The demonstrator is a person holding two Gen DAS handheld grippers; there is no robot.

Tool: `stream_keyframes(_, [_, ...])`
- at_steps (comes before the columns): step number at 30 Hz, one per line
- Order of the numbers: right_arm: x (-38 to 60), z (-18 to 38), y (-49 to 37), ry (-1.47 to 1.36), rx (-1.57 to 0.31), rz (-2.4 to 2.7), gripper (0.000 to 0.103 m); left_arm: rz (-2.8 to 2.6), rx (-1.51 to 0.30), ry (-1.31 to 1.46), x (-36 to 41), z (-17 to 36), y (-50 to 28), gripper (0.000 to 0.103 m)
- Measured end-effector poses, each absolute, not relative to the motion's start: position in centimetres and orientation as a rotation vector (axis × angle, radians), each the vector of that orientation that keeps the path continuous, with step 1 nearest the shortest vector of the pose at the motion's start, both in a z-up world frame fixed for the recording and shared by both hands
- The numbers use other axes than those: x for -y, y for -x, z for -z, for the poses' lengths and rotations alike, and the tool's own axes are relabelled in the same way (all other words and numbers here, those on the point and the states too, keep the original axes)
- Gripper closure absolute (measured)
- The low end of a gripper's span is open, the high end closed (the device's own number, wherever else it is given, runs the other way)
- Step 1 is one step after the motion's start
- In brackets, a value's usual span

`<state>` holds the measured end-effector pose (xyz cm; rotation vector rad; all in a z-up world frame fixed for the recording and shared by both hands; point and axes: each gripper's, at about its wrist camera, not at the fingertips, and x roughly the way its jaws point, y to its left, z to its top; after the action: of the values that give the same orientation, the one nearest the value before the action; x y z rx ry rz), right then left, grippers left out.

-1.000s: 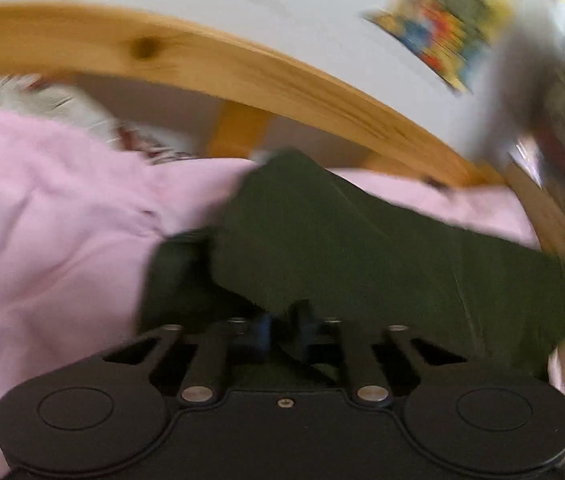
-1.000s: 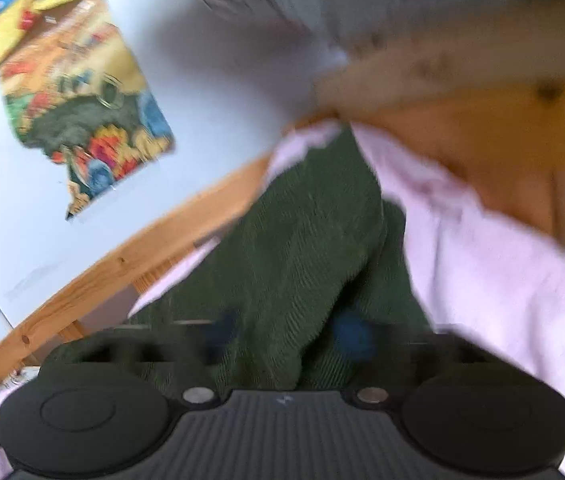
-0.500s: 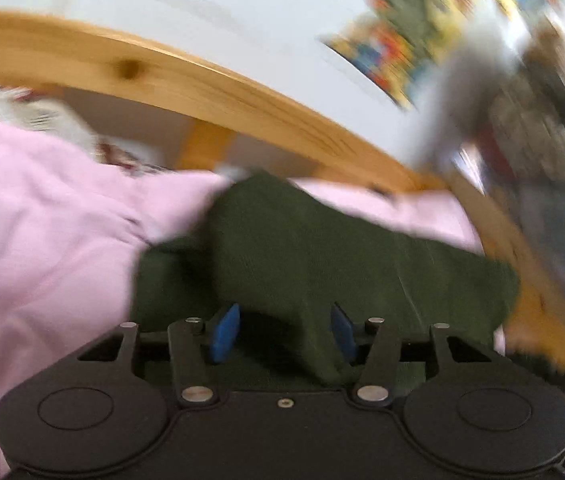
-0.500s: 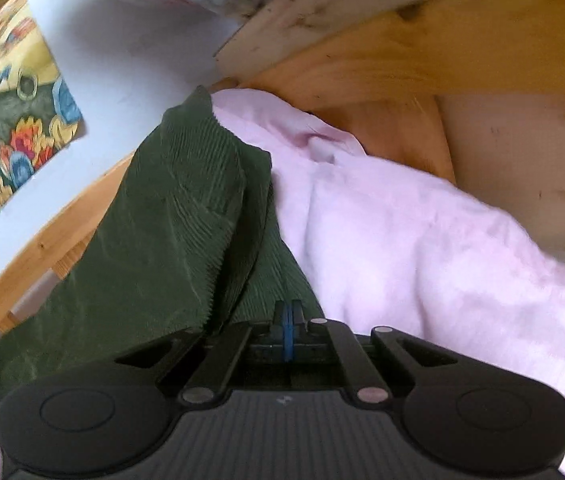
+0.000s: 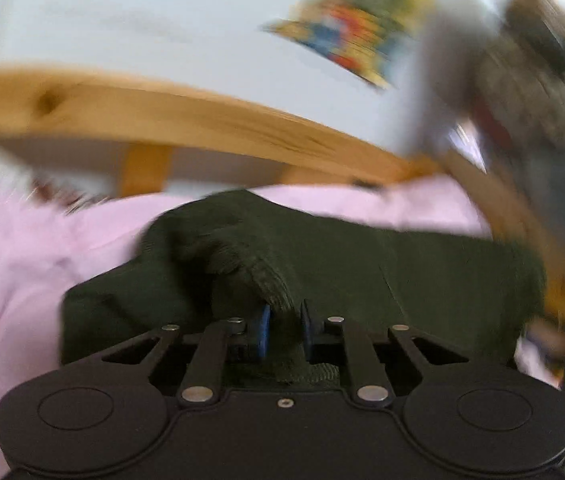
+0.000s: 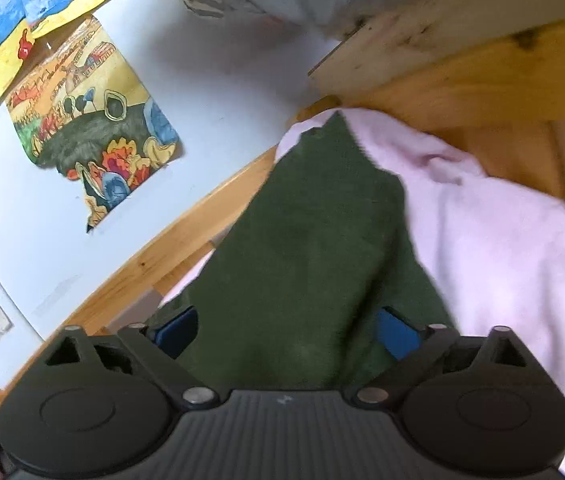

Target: Fold large clothes

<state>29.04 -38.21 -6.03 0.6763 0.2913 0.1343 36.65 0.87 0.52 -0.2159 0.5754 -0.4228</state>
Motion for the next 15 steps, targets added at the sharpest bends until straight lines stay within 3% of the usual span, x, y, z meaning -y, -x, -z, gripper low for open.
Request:
stream_keyframes(1, [38.1,6.0,-29.2,-0.678,-0.290,-0.133,0.013,0.438,-0.573,0.169,0.2,-0.5,-36.4,0.087])
stream_keyframes(3, [37.9,5.9,-29.7,-0.645,-0.334,-0.112,0.055,0.453,-0.586,0.144,1.4,-0.1,-36.4,0.088])
stream_keyframes(4, [38.0,6.1,-30.0,-0.617,-0.368,-0.081,0.089,0.456,-0.594,0.154,1.3,0.2,-36.5,0.088])
stream_keyframes(5, [38.1,6.3,-30.2,-0.601,-0.383,-0.058,0.095,0.462,-0.602,0.175,1.1,0.4,-36.7,0.088])
stream_keyframes(8, [38.5,7.3,-30.2,-0.582,-0.401,-0.044,0.096,0.493,-0.628,0.270,-0.8,0.9,-36.9,0.084])
stream_keyframes(10, [38.7,7.9,-30.2,-0.590,-0.409,-0.047,0.096,0.513,-0.645,0.377,-2.4,1.1,-37.4,0.074])
stream_keyframes(12, [38.5,8.2,-30.1,-0.583,-0.407,-0.051,0.096,0.499,-0.654,0.480,-4.0,1.2,-38.0,0.054])
stream_keyframes(15, [38.4,8.1,-30.1,-0.561,-0.410,-0.054,0.096,0.447,-0.643,0.596,-6.5,1.0,-39.1,0.045])
